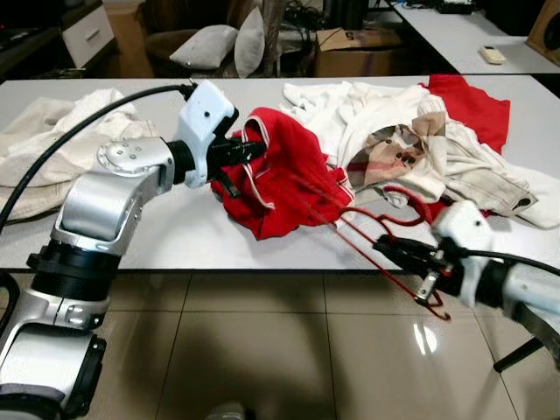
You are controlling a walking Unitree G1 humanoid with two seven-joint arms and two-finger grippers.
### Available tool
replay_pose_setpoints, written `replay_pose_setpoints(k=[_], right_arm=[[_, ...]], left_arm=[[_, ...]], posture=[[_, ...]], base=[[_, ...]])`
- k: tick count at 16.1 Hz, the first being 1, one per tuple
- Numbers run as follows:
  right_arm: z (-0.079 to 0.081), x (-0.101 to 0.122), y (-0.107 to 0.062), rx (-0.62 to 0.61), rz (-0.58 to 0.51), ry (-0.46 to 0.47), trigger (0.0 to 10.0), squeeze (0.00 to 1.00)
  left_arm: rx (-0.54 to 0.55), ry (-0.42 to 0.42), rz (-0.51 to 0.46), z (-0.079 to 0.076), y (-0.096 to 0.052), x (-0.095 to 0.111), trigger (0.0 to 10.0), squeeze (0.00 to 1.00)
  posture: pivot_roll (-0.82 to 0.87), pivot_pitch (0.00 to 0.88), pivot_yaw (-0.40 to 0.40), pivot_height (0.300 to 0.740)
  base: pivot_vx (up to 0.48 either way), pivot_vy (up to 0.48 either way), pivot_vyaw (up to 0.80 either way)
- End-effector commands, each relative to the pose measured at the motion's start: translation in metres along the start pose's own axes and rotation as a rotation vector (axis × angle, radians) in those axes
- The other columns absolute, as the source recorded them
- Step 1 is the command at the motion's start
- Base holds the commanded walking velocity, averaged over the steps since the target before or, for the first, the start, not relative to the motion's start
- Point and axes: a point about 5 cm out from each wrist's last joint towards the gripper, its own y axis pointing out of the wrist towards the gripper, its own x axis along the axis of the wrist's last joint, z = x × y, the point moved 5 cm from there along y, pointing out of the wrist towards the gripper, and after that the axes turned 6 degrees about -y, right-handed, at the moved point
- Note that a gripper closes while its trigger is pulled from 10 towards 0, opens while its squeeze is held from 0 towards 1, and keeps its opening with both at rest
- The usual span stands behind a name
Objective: Hang hanger
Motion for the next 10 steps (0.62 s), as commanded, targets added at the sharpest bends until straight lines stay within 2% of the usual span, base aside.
replay_pose_setpoints(k=[1,4,6,7,10], right_arm=[[-0.003,-0.002,0.003,0.010,0.021,-0.050,10.0,0.00],[-0.013,0.002,0.019,0.011,0.024,-0.121,10.0,0.00],[-0.018,0.002,0.033,0.028,0.067,-0.256,10.0,0.00],[-0.020,0.005,0.040,0.041,0.055,-0.296,10.0,0.00],[-0.022,0.011,0.049,0.066,0.040,-0.394,10.0,0.00]], left_arm=[[-0.026,0.028,0.004,-0.007,0.000,0.002,0.0,0.00],[-0.080,0.029,0.005,-0.020,0.004,0.001,0.0,0.00],[-0.111,0.028,-0.013,-0.028,0.009,0.005,0.0,0.00],[-0.121,0.026,-0.031,-0.030,0.012,0.011,0.0,0.00],[-0.134,0.032,-0.050,-0.032,0.014,0.018,0.0,0.00]], posture=[[0.04,0.000,0.050,0.740],[0.04,0.000,0.047,0.740],[0.04,0.000,0.046,0.740],[0.04,0.000,0.041,0.740],[0.04,0.000,0.036,0.740]], base=[[0.000,0.000,0.00],[0.000,0.000,0.00],[0.000,0.000,0.00],[0.000,0.000,0.00],[0.000,0.000,0.00]])
